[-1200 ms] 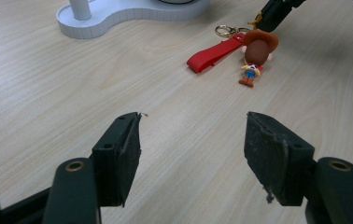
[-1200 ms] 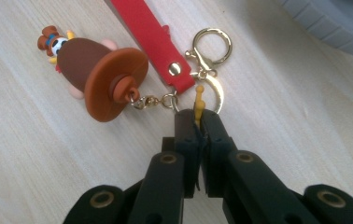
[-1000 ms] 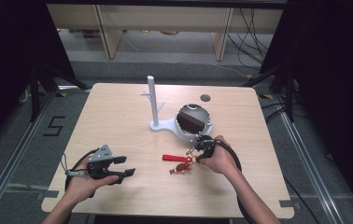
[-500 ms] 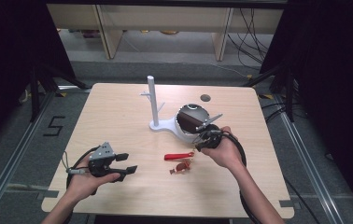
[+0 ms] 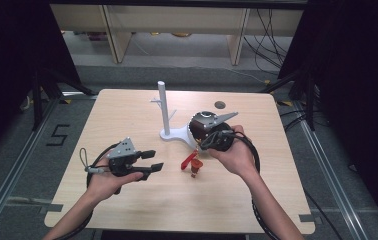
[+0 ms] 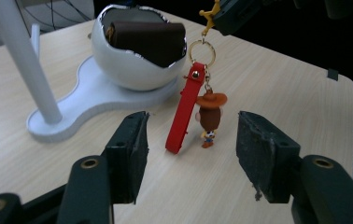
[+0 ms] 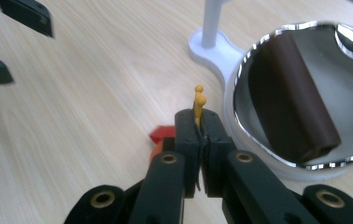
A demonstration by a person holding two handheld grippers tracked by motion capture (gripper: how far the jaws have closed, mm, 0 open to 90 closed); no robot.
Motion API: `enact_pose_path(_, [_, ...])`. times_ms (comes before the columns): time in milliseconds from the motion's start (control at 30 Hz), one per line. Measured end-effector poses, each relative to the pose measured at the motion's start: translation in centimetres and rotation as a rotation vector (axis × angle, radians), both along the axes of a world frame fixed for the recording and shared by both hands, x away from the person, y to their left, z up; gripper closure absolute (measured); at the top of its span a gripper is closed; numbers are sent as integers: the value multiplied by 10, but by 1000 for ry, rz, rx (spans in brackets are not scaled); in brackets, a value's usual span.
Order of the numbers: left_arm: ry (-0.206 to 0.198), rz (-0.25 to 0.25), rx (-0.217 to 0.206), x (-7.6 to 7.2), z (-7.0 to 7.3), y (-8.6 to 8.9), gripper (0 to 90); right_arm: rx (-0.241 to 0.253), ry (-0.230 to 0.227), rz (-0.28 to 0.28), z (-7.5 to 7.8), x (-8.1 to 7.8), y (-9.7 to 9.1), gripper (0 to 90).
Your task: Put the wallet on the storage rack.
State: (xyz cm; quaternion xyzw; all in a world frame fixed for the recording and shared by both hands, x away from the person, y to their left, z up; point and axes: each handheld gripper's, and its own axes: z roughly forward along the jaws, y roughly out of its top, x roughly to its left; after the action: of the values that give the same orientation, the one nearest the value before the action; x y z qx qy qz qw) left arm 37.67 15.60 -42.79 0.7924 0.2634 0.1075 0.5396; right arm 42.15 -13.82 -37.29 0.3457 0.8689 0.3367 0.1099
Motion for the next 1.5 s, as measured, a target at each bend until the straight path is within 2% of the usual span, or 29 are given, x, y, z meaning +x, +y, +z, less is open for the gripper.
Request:
enact_pose_path(33, [-5,-7,-2,1,2,-3,435,-5,-2,11,4,-1,1,883])
enact_pose_path(67, [-10,-11,-4,2,4,-5,434,15,9,1,7,-3,5,882])
enact_pose_path(100, [-20,-8,10,3,7,-9,428,11,-35,15,11,-2,8,883])
enact_pose_path(167, [-27,-14,1,4,7,-13,426,12,-32,24,13,-2,8,882])
enact_pose_path(200, [-38,-6,11,6,8,-16,423,28,-61,50,17,0,10,882])
enact_pose_path(233, [-38,-6,11,6,8,-16,422,28,-61,50,17,0,10,882])
enact_pose_path(267, [-50,-1,9,7,8,-19,423,30,-87,59,22,1,12,882])
enact_pose_path(433, [-86,26,6,13,9,-33,458,55,-104,49,30,0,19,882])
enact_pose_path(533, [-95,33,7,13,10,-39,479,63,-101,48,31,-1,21,883])
enact_pose_path(567, [-98,44,8,14,10,-42,508,81,-112,52,32,-2,24,882])
enact_pose_path(633, [-92,63,6,15,9,-47,522,75,-116,53,34,-2,25,883])
enact_pose_path(700, [-88,99,16,15,8,-52,533,96,-131,56,33,-2,28,882])
enact_pose_path(733, [-85,124,10,16,7,-54,532,88,-136,66,34,-2,28,882])
enact_pose_path(767, [-84,156,12,19,5,-57,525,100,-132,56,34,-3,30,882])
enact_pose_path(800, [-84,156,12,19,5,-57,519,113,-131,50,33,-3,31,882])
enact_pose_path(867, [-80,183,13,22,4,-59,512,105,-147,62,33,-2,31,882])
enact_pose_path(967, [-80,210,10,25,3,-64,501,105,-115,53,35,-3,33,882])
enact_pose_path(1067, [-88,226,22,29,2,-69,498,103,-136,53,35,-3,34,882])
enact_pose_path(1133, [-89,229,23,30,1,-72,506,117,-120,49,35,-4,36,883])
enact_pose_path(1167, [-87,224,27,30,0,-73,520,113,-136,58,34,-3,36,882])
enact_pose_path(1200, [-86,226,29,30,0,-74,594,111,-139,66,34,-4,36,883])
enact_pose_path(1233, [-87,225,29,30,-1,-74,594,111,-139,66,34,-4,36,883])
enact_pose_path(1267, [-89,225,30,30,-1,-73,623,112,-137,66,34,-4,36,882])
enact_pose_path(1333, [-83,225,29,29,0,-71,687,115,-102,47,36,-7,36,882])
enact_pose_path(1367, [-84,224,29,28,1,-71,713,104,-128,64,35,-5,34,882])
enact_pose_path(1400, [-86,224,27,28,2,-69,749,112,-112,50,35,-4,33,882])
enact_pose_path(1500, [-80,215,33,27,5,-65,775,118,-116,43,35,-3,31,882])
